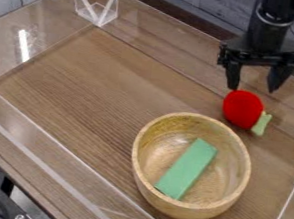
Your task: Move the red object to the right side of the table
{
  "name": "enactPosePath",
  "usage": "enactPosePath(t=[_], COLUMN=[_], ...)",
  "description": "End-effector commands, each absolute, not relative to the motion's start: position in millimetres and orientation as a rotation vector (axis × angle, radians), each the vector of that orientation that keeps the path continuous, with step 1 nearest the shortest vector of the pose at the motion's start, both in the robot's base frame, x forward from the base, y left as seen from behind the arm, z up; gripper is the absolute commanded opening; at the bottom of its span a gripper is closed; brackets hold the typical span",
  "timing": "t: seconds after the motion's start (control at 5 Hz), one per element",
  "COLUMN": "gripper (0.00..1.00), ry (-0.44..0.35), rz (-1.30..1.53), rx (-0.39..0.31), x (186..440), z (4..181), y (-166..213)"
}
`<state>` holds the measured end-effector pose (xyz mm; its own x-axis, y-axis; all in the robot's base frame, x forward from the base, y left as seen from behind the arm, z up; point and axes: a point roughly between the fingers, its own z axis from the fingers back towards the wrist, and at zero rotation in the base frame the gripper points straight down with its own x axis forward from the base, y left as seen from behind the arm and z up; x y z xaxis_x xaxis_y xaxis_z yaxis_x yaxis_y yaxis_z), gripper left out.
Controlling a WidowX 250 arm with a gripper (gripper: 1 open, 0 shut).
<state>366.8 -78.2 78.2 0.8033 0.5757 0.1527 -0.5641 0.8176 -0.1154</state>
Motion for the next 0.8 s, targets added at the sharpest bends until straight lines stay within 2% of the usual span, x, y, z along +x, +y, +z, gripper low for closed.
enactPosePath(t=[0.0,0.6], gripper=[1.00,1.00], ry=[-0.234,-0.230], rz=[0.658,0.794], rx=[-0.089,-0.080], x=[375.1,370.6], z=[93.2,91.6], y=[-75.5,-52.0])
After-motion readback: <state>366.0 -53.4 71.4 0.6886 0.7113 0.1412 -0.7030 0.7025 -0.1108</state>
